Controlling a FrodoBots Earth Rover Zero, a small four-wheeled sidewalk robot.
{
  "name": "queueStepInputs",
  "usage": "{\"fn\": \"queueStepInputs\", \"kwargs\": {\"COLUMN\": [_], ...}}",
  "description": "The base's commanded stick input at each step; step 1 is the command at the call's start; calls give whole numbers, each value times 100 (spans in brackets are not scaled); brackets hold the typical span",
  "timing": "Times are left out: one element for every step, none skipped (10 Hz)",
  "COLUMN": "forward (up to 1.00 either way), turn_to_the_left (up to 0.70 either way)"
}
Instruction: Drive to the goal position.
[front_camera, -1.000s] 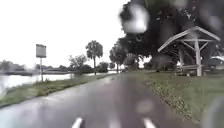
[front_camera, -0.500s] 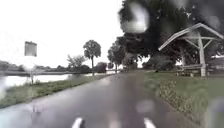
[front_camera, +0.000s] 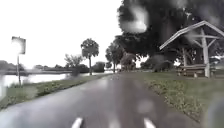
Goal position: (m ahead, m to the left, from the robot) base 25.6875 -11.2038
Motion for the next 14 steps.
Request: {"fn": "queueStepInputs", "kwargs": {"forward": [100,100,100,100,100,100,100,100,100,100,100,100,100,100], "turn_to_the_left": [0,0,0,0,0,0,-14,-34,-39,-33,-2,-11,-40,-37]}}
